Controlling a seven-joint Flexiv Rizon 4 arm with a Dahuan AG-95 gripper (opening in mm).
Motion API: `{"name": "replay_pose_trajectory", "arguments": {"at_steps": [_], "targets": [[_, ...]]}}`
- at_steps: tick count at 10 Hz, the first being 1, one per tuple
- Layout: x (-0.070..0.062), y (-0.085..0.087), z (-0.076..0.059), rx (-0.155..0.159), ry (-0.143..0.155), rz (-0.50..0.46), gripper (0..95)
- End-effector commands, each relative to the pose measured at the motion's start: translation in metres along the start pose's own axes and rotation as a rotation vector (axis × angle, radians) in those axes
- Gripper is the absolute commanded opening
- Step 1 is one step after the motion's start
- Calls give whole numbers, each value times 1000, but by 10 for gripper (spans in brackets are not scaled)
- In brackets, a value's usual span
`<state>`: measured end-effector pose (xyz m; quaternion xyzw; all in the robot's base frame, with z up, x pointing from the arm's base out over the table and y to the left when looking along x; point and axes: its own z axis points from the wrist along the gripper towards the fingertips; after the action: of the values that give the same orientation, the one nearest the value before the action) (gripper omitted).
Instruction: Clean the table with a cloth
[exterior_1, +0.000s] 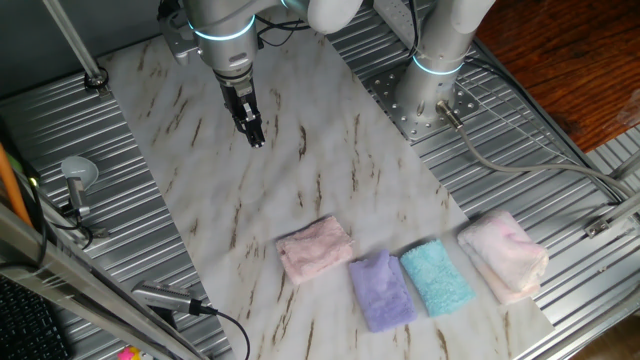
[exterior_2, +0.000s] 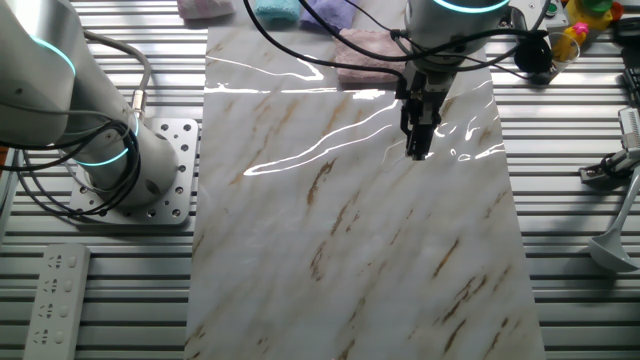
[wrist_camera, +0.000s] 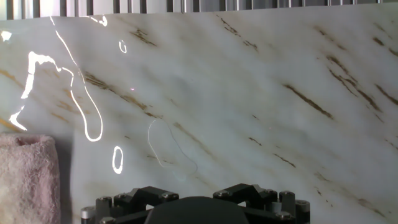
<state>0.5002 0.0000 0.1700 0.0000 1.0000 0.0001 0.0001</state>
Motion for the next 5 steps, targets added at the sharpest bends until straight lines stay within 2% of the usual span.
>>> {"name": "replay_pose_trajectory", "arguments": {"at_steps": [1, 2, 5], "targets": [[0, 0, 0, -42, -29, 22, 0], [0, 0, 0, -32, -25, 17, 0], [0, 0, 0, -33, -30, 5, 0]]}}
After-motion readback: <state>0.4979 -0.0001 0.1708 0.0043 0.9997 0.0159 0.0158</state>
